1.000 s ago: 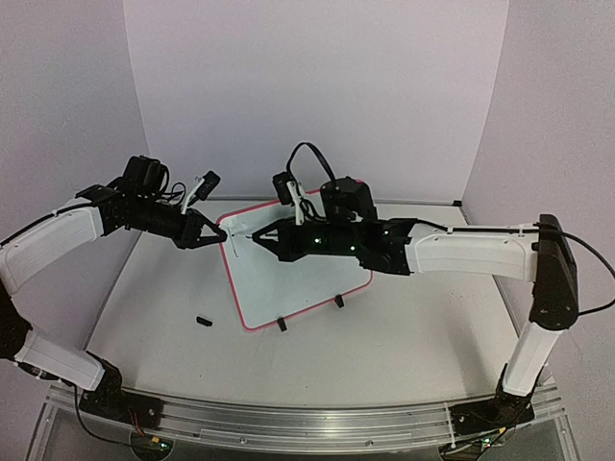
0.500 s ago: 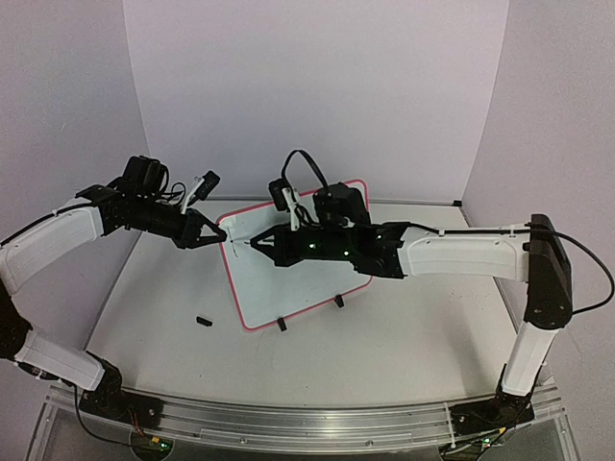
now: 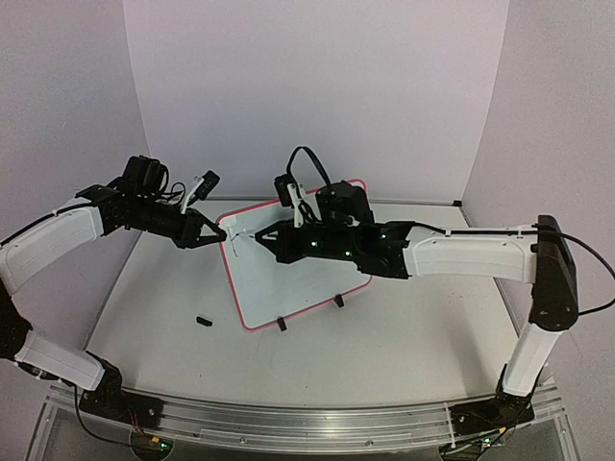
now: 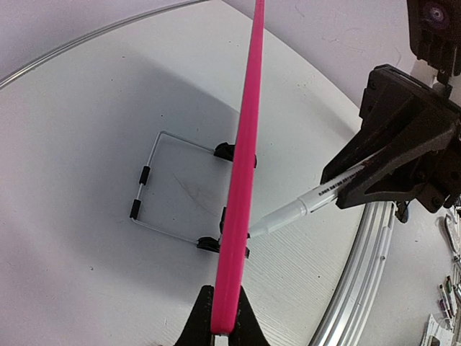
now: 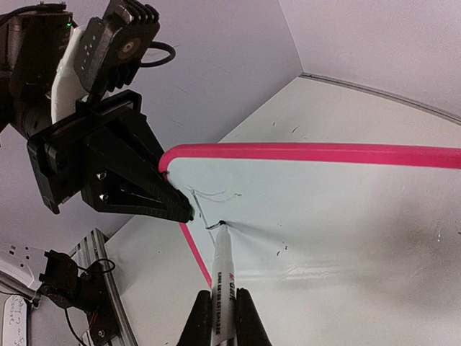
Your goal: Write a sentence on the whiteboard
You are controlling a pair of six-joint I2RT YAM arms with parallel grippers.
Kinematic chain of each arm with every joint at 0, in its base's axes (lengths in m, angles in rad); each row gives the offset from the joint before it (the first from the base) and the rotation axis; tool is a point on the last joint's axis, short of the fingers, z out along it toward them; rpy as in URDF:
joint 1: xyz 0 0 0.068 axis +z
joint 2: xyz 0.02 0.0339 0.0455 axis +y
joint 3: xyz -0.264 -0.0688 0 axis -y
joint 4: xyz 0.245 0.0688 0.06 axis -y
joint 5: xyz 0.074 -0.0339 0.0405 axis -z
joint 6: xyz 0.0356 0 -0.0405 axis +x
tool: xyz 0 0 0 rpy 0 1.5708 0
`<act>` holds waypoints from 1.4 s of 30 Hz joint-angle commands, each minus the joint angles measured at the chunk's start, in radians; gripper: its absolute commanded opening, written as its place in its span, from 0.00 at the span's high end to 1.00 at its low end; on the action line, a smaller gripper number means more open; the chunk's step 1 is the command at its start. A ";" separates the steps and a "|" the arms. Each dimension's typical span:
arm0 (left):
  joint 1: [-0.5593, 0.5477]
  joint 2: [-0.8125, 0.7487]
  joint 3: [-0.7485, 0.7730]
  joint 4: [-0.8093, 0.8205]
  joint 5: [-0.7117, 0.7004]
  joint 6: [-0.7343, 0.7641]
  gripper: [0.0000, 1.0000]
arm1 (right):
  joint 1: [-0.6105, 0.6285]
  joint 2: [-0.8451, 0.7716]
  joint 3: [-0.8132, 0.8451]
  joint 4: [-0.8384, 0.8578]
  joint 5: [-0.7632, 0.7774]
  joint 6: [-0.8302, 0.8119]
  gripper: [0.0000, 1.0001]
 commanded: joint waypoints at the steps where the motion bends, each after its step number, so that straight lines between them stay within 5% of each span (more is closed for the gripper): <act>1: 0.000 -0.018 -0.010 0.014 -0.018 0.037 1.00 | -0.015 -0.031 -0.008 0.001 0.090 0.002 1.00; 22: 0.000 -0.021 -0.015 0.016 -0.025 0.038 1.00 | -0.026 -0.200 -0.129 0.056 -0.146 -0.024 1.00; 42: 0.000 -0.016 -0.016 0.014 -0.028 0.042 1.00 | -0.119 -0.086 -0.127 0.160 -0.328 0.057 1.00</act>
